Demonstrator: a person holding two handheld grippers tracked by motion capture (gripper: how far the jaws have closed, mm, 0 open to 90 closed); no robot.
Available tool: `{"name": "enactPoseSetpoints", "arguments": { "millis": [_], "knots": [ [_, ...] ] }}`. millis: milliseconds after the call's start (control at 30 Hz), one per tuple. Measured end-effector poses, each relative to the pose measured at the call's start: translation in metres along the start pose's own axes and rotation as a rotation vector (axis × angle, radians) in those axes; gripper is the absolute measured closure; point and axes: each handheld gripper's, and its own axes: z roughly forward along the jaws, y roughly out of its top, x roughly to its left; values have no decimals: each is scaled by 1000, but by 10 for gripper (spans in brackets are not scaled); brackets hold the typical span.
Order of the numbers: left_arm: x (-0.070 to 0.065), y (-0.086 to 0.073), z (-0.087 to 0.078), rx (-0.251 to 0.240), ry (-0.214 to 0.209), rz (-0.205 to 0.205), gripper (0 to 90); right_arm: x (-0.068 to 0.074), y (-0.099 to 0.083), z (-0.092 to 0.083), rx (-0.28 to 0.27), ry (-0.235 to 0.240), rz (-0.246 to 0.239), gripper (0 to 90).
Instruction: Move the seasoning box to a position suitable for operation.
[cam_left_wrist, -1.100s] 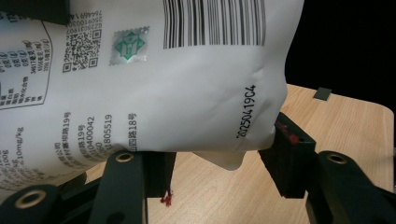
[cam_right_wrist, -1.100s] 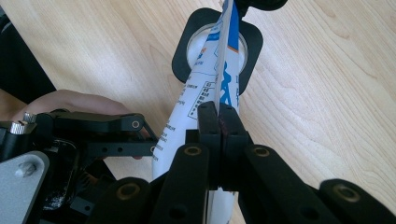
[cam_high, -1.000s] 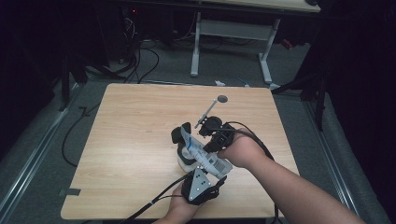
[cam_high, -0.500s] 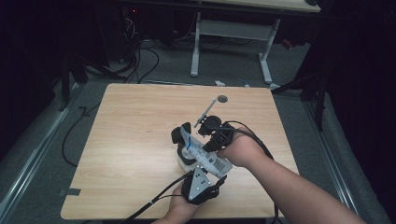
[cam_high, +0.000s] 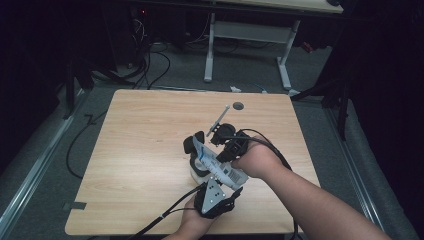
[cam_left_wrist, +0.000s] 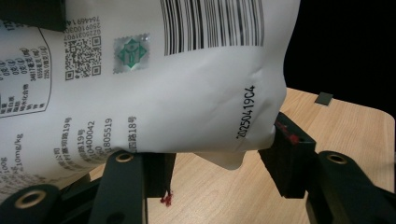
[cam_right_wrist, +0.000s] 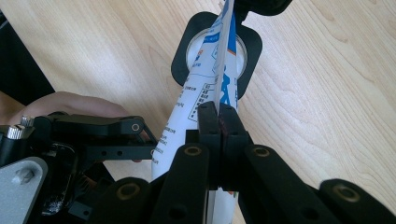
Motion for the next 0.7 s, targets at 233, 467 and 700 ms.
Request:
{"name": "enactPoseSetpoints", "arguments": {
  "millis": [233, 467, 700],
  "knots": [
    [0, 0, 0, 1, 1, 1, 492, 0, 1, 1, 3, 0, -1, 900],
    [0, 0, 0, 0, 1, 0, 492, 0, 1, 2, 2, 2, -6, 900],
    [0, 1, 0, -6, 1, -4, 493, 0, 1, 1, -1, 2, -6, 900]
  ]
}}
